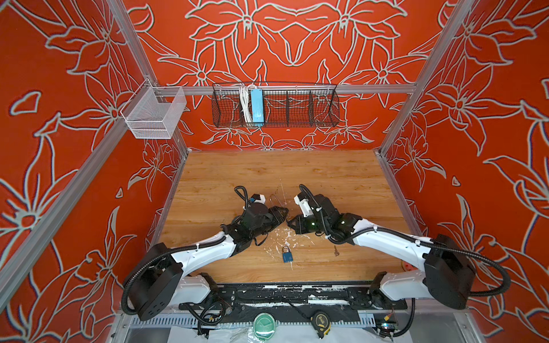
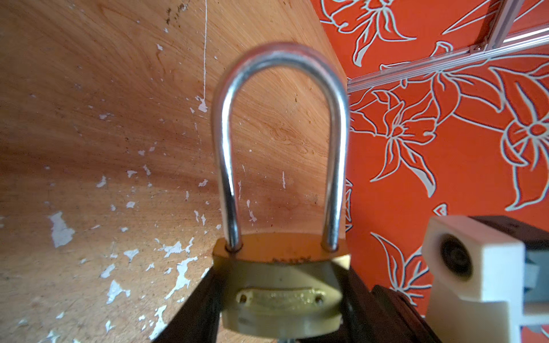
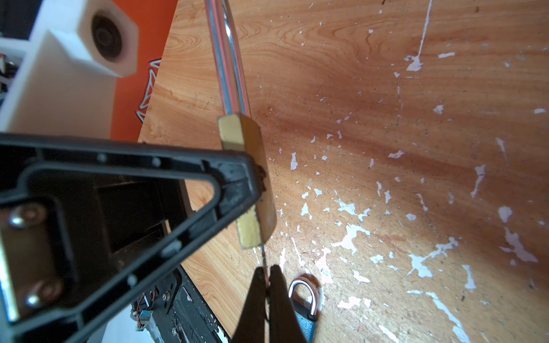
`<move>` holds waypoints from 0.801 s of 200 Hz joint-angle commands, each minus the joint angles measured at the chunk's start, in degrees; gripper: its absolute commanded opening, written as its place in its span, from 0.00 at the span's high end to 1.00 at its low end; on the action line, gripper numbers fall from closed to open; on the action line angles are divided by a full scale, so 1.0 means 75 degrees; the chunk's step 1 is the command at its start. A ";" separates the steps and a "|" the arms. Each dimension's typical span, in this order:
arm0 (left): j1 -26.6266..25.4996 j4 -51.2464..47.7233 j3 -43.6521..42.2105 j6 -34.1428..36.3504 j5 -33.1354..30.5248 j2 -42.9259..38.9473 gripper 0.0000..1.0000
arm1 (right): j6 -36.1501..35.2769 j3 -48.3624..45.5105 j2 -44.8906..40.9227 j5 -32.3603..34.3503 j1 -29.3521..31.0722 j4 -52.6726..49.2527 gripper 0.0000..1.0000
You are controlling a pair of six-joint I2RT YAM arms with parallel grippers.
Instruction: Unlock with the key
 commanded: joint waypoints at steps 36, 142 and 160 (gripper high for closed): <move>-0.0124 0.0419 -0.0071 0.0176 -0.0005 -0.0375 1.00 | 0.0099 0.0368 -0.0137 0.0334 0.0014 0.0324 1.00; -0.0279 0.0326 -0.0070 0.0034 -0.0218 -0.0388 1.00 | -0.0008 0.0482 -0.0186 0.0616 0.0020 0.0288 1.00; -0.0302 0.0278 -0.0053 0.0012 -0.0231 -0.0341 1.00 | -0.0062 0.0491 -0.0219 0.0684 0.0015 0.0309 1.00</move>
